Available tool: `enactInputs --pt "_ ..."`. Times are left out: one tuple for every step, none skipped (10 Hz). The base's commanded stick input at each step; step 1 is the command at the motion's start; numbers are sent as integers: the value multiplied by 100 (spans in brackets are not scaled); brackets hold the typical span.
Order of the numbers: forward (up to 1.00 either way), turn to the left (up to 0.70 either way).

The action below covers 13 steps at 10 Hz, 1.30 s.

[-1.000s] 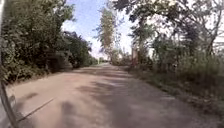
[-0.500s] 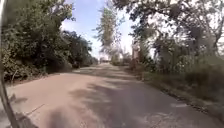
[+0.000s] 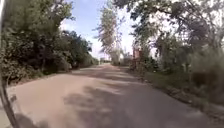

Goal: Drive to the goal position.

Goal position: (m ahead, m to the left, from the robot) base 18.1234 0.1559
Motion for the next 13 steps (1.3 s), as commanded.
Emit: enactInputs --pt "70 0" --pt "70 0" --pt "70 0" --pt "70 0" --pt "70 0" --pt "70 0" --pt "70 0" --pt "70 0" --pt "70 0" --pt "70 0" --pt "70 0" --pt "70 0" --pt "70 0"
